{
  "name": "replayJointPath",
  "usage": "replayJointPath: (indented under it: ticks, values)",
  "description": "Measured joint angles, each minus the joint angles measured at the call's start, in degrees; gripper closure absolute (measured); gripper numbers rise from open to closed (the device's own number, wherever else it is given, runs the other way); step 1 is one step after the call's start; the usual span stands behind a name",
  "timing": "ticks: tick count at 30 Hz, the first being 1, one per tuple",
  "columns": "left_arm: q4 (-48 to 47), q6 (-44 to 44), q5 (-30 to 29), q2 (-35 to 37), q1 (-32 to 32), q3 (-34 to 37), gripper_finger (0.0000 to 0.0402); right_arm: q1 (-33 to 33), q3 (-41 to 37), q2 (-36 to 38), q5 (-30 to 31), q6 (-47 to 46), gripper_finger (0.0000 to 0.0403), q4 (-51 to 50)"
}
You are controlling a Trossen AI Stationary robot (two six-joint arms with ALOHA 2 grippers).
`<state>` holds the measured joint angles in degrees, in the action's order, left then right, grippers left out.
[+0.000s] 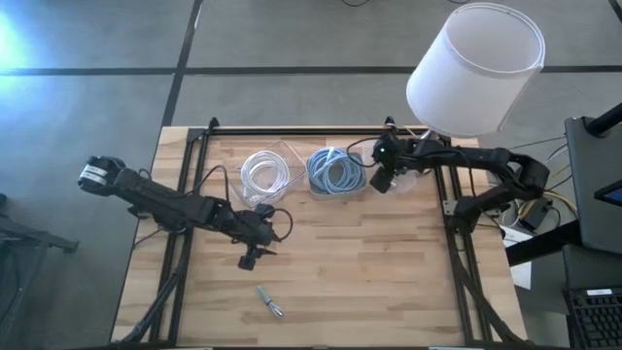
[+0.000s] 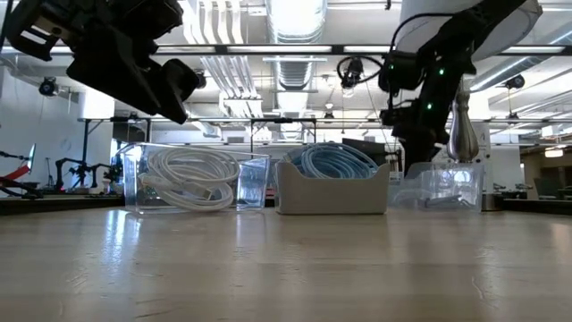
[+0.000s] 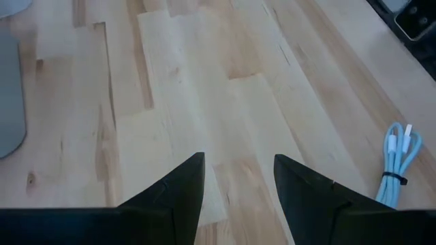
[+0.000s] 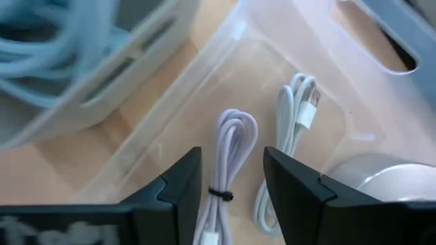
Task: Pick & Place USB Port
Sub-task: Put the light blue charger cable into the right transparent bin
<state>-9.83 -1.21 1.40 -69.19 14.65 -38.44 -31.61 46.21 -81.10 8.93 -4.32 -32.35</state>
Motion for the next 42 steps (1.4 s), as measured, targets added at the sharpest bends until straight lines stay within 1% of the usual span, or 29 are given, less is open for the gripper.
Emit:
replayJointPath:
  ticks: [3, 9, 14, 17, 23, 28, 32, 34, 42]
  values:
    - [-0.27, -0.43, 1.8, -0.01, 0.0, 0.48, 0.0221, 1.14, 1.45, 2.18, -0.04, -0.07, 0.0245, -2.23]
    - [-0.06, -0.33, 11.19, -0.02, 0.56, 2.01, 0.0221, 5.38, 2.54, 7.28, -0.21, -3.83, 0.025, -3.52]
    - [1.38, -0.28, 15.83, -0.28, 2.69, 3.64, 0.0221, 10.51, 2.41, 10.69, -0.21, -7.41, 0.0246, -3.45]
    - [5.7, -0.29, 16.14, -1.01, 4.74, 5.59, 0.0221, 13.94, 2.41, 11.54, -0.07, -8.7, 0.0241, -2.94]
    - [19.35, 0.51, 16.16, -3.86, 9.31, 10.91, 0.0221, 20.16, 2.37, 11.63, 0.02, -9.25, 0.0236, -1.82]
    - [26.44, 1.64, 16.14, -7.14, 11.8, 13.13, 0.0221, 24.09, 2.33, 11.62, 0.02, -9.27, 0.0238, 1.39]
    - [29.65, 1.79, 16.14, -10.99, 12.48, 13.39, 0.0221, 26.25, 2.33, 11.62, 0.04, -9.02, 0.0237, 4.79]
    - [29.78, 1.85, 16.13, -13.16, 12.53, 13.16, 0.0221, 26.97, 2.33, 11.62, 0.04, -9.0, 0.0235, 5.69]
    - [30.69, 1.87, 15.1, -20.06, 12.48, 12.78, 0.0221, 27.99, 2.33, 11.6, 0.05, -9.03, 0.0234, 6.06]
